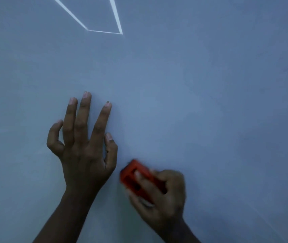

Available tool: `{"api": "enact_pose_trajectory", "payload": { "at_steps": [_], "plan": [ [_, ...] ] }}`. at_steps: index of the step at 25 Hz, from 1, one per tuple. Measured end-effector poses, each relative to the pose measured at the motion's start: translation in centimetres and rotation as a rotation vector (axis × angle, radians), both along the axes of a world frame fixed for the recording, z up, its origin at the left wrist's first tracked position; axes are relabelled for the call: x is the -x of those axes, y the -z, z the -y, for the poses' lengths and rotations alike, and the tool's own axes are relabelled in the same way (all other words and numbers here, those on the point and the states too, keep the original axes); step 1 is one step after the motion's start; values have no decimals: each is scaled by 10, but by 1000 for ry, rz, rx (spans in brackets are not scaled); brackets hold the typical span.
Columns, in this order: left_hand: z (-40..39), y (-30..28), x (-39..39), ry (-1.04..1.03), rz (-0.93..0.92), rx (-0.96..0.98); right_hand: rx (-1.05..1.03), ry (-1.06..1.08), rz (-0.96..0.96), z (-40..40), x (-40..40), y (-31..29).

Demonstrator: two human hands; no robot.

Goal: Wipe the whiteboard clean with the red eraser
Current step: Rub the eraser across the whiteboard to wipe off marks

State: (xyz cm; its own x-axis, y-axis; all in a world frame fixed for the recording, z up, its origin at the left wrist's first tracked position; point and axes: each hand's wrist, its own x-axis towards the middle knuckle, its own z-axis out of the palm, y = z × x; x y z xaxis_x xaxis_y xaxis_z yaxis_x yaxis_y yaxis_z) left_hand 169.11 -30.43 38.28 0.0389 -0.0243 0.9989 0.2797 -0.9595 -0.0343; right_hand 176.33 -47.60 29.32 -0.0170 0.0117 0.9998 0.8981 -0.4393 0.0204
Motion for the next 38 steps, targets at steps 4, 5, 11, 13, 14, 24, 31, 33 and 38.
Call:
{"api": "enact_pose_trajectory", "payload": {
  "at_steps": [4, 5, 11, 13, 14, 24, 31, 33, 38],
  "plan": [
    [-1, 2, 0, -20, -20, -3, 116, 66, 132, 3, -6, -16],
    [-1, 2, 0, -21, -21, -3, 104, 85, 147, 10, -11, -27],
    [1, 7, 0, -3, -30, -1, -245, 193, 99, 80, -64, -132],
    [1, 8, 0, -5, -26, 2, -454, 168, -20, 103, -82, -158],
    [1, 9, 0, -5, -24, 5, -525, 156, -76, 108, -86, -163],
    [1, 11, -1, 8, -33, -9, 159, 92, 244, 24, -23, -82],
    [3, 12, 0, 26, -27, -15, 117, 146, 338, 55, -48, -141],
    [4, 10, 2, 45, -21, -22, -27, 196, 288, 81, -68, -176],
    [-1, -32, 17, 88, 88, -34, -434, 133, 35, 133, -106, -233]
  ]
}}
